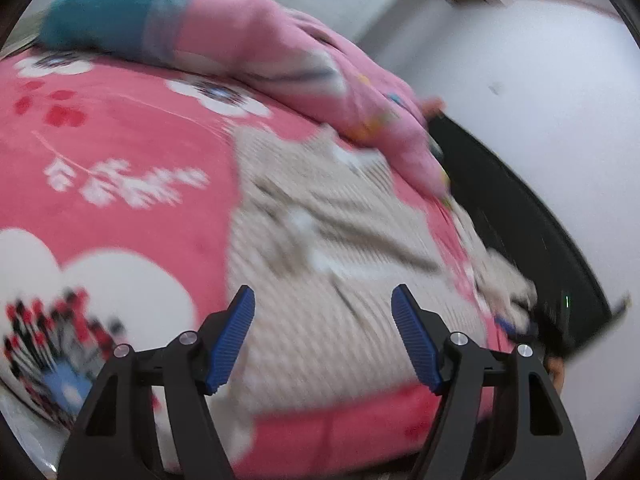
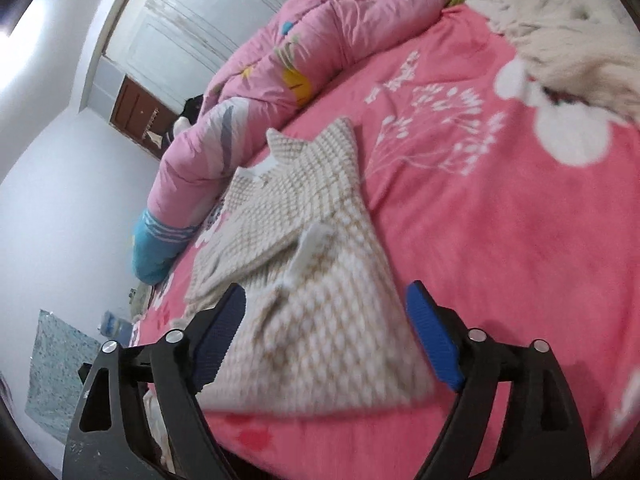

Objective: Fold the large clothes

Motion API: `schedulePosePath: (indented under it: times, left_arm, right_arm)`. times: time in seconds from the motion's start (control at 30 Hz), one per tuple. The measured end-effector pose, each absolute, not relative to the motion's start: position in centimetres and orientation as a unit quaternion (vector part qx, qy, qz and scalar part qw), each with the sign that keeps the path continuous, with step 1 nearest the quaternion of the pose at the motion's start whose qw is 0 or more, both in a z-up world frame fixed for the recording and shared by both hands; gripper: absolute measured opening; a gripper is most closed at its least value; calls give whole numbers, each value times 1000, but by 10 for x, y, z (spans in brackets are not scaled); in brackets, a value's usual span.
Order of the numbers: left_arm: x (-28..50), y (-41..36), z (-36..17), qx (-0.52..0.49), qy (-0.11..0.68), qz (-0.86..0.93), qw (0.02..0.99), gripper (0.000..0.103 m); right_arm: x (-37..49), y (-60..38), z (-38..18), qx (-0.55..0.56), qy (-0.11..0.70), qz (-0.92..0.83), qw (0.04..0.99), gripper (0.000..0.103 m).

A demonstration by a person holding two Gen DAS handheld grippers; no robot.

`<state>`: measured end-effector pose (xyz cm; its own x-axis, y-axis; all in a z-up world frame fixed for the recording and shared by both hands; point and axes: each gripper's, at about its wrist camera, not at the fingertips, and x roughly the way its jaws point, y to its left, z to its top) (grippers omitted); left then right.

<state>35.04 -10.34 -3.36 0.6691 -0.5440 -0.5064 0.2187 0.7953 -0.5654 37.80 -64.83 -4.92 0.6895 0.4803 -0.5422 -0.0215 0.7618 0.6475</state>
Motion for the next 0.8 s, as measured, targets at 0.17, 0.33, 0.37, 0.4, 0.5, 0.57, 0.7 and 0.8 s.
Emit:
schedulePosePath:
  times: [0.17,0.33,0.37,0.4,0.5,0.57,0.7,0.8]
  left_arm:
    - [321,-143,-66,-207,387,-257,861,69]
    - [332,-136,-109,-277,417,-220,837,69]
    - [335,-129,-112,-304,406,-218,834,69]
    - [337,-125,-112,-317,400,-216,832,69]
    - [343,-116,-114,-361,380,-214,824,69]
    - [346,-113,-115,-381,372,-209,820,68]
    - [351,-106,-117,-416,364,-157,818,52]
    - [357,-116,-103,-360,373,-120,846,32]
  right_arm:
    - [345,-642,-84,345,405,153,833,79]
    - [351,-636,-115,373,418,143,815,76]
    - [353,-637,-114,377,413,144,816,75]
    - [356,-638,-113,384,404,149,817,73]
    - [371,-641,-117,403,400,152,809,64]
    - [380,-641,-124,406,402,142,809,49]
    - [389,-638,-127,399,386,139,820,34]
    - [390,-631,-123,383,384,127,830,12]
